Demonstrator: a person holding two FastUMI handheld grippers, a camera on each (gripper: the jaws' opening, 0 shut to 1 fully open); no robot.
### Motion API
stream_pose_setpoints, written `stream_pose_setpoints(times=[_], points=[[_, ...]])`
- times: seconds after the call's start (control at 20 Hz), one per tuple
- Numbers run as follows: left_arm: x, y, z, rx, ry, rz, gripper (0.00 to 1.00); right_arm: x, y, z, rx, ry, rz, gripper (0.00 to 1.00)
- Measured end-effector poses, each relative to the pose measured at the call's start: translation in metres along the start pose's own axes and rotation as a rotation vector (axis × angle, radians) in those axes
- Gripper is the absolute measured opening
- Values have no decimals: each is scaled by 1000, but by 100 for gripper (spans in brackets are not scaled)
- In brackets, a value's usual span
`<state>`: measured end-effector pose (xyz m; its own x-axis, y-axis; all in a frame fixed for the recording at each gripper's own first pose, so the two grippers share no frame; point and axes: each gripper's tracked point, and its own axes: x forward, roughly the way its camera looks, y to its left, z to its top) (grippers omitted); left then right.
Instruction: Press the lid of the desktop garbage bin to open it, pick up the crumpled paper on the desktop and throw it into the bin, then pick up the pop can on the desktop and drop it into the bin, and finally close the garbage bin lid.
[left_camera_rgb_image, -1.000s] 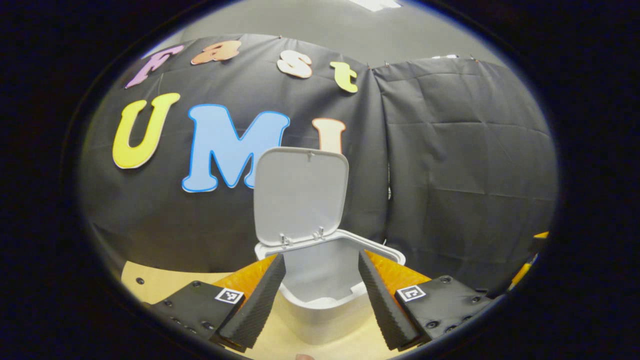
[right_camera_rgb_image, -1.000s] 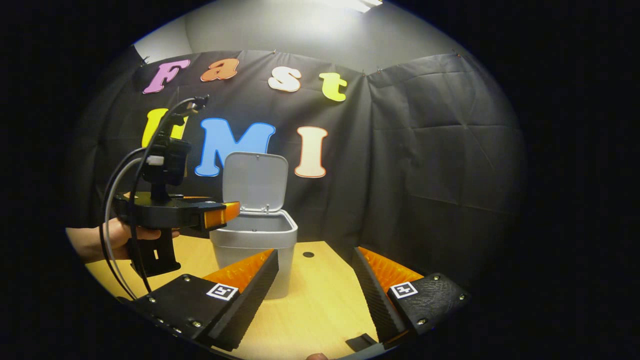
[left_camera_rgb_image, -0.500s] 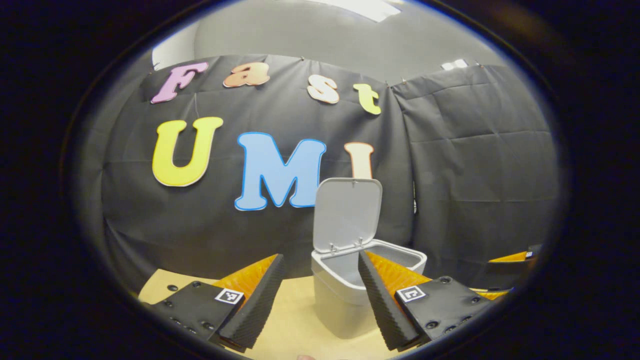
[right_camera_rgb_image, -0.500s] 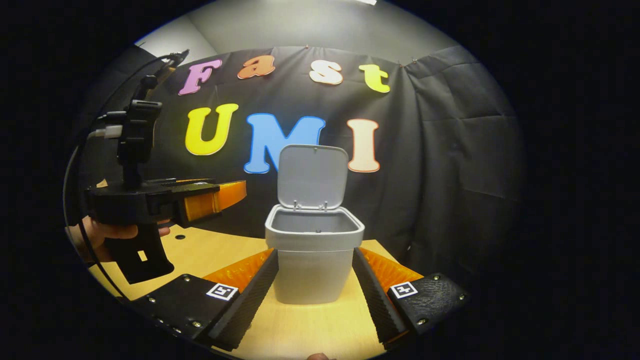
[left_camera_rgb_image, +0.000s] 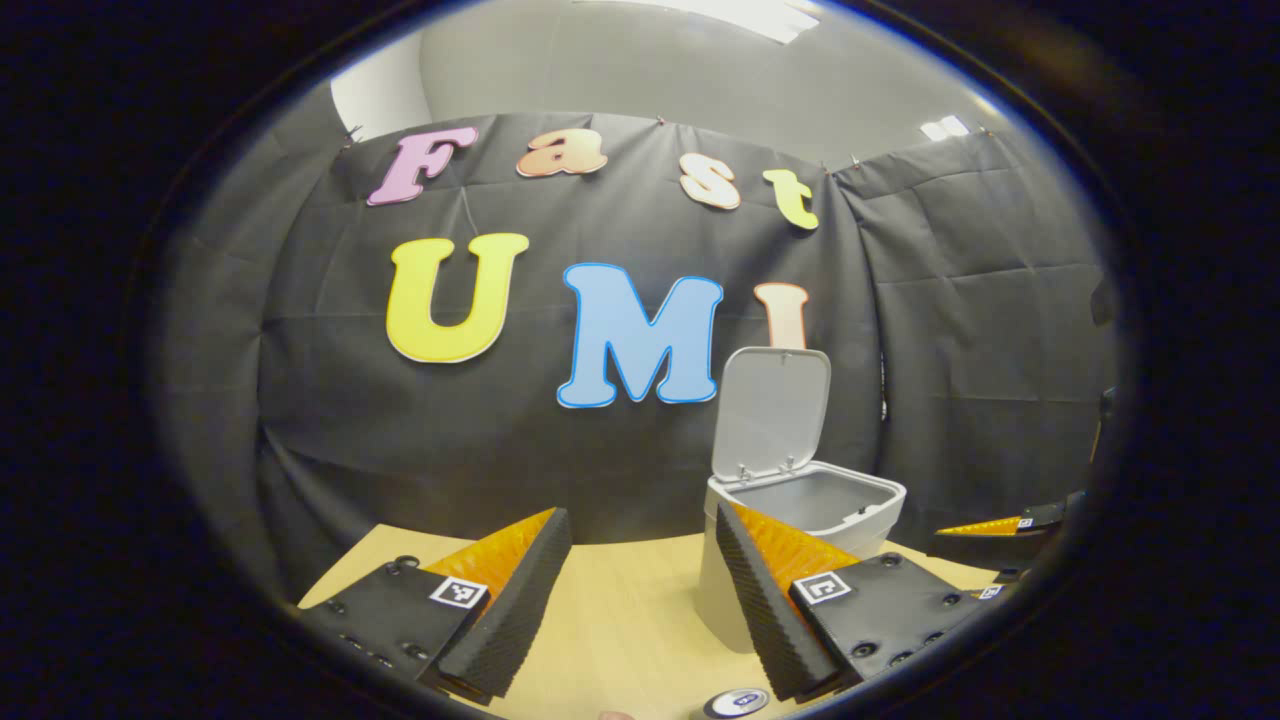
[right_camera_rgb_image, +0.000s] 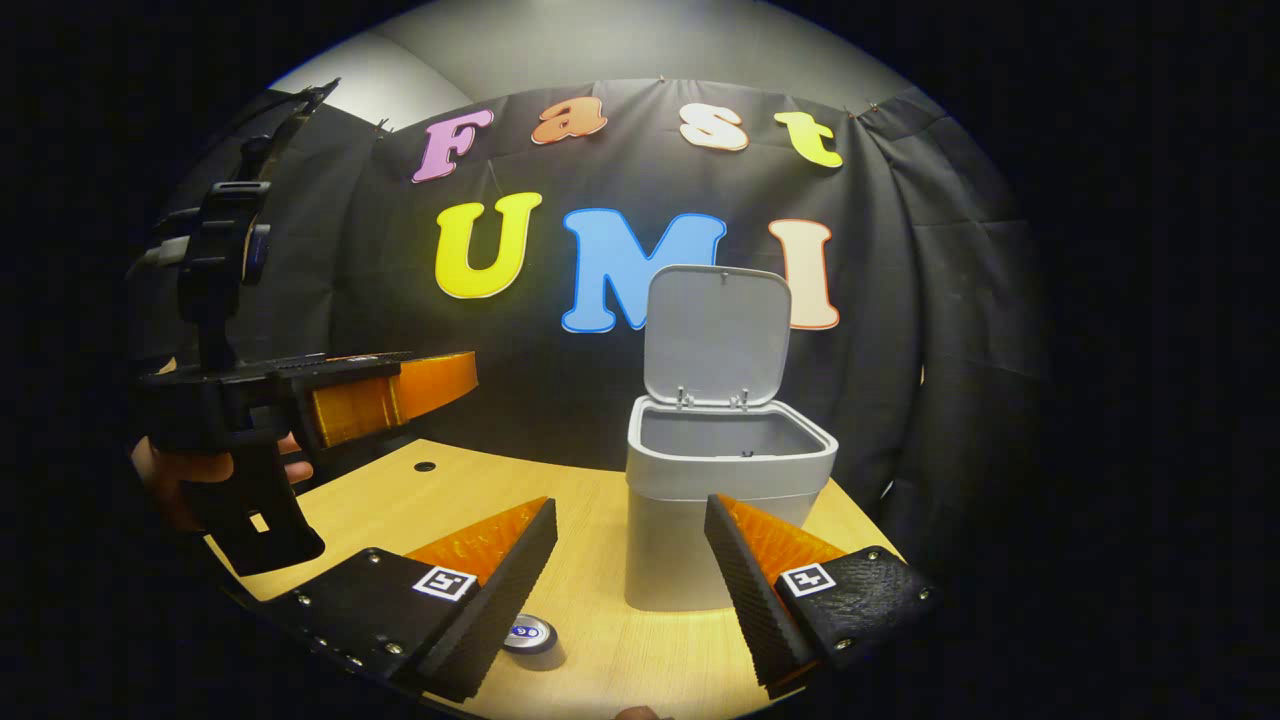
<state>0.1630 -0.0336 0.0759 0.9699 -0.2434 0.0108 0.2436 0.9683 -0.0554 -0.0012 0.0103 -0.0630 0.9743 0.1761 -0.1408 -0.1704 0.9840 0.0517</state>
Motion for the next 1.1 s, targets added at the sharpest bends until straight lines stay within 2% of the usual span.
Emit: stream_pose_setpoints(times=[0.35, 0.65, 0.9, 1.1], points=[[-26, 34, -18, -13, 31, 72, 96, 17, 35, -38, 19, 108, 99, 95], [-58, 63, -35, 1, 70, 144, 96, 30, 71, -103, 59, 299, 190, 95], [-82, 81, -43, -13, 94, 198, 96, 34, 89, -151, 55, 439, 226, 96], [-97, 92, -47, -26, 102, 233, 96, 38, 92, -181, 61, 536, 224, 95]])
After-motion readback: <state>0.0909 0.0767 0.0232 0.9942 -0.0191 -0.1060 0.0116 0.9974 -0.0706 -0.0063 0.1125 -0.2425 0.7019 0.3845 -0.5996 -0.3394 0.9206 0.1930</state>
